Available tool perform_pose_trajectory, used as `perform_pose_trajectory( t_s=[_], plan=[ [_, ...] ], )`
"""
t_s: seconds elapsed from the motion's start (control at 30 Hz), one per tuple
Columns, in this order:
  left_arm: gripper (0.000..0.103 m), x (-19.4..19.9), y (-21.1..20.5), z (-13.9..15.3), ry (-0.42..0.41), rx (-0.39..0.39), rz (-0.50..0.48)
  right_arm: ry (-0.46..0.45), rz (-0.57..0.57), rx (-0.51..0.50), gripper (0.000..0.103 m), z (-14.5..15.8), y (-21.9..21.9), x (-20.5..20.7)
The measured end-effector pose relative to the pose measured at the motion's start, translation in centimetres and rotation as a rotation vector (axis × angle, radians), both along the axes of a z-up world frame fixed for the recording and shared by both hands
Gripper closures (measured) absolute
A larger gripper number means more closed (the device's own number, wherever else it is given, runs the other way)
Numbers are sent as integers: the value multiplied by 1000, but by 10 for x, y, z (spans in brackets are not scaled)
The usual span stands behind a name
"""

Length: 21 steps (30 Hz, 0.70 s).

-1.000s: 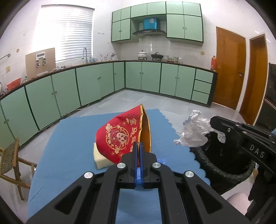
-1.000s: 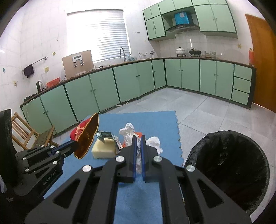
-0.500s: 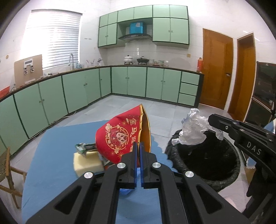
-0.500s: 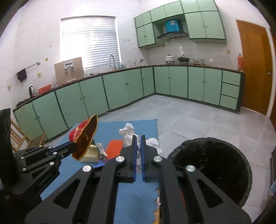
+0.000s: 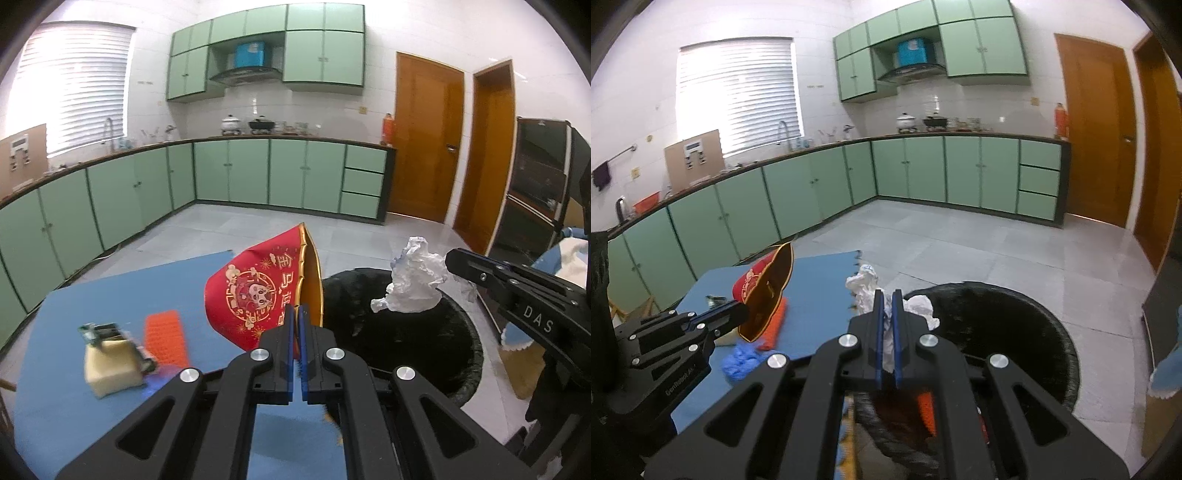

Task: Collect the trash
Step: 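Carry the packet and tissue over the bin and open both tools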

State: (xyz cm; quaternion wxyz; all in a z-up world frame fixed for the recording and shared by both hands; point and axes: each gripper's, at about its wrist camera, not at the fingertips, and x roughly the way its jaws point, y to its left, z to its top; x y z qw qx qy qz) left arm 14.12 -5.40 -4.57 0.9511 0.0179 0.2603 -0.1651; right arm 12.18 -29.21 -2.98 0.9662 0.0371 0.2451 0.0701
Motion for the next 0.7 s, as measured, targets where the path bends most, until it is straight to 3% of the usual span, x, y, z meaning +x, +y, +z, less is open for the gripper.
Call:
perform_pose_trajectory(
  t_s=[0.23, 0.7],
  plan=[
    [100, 16, -37, -15, 20, -12, -75, 22, -75, -17, 100, -14, -39, 5],
    [100, 50, -106, -57, 95, 7, -179, 125, -177, -12, 100, -71, -93, 19]
  ],
)
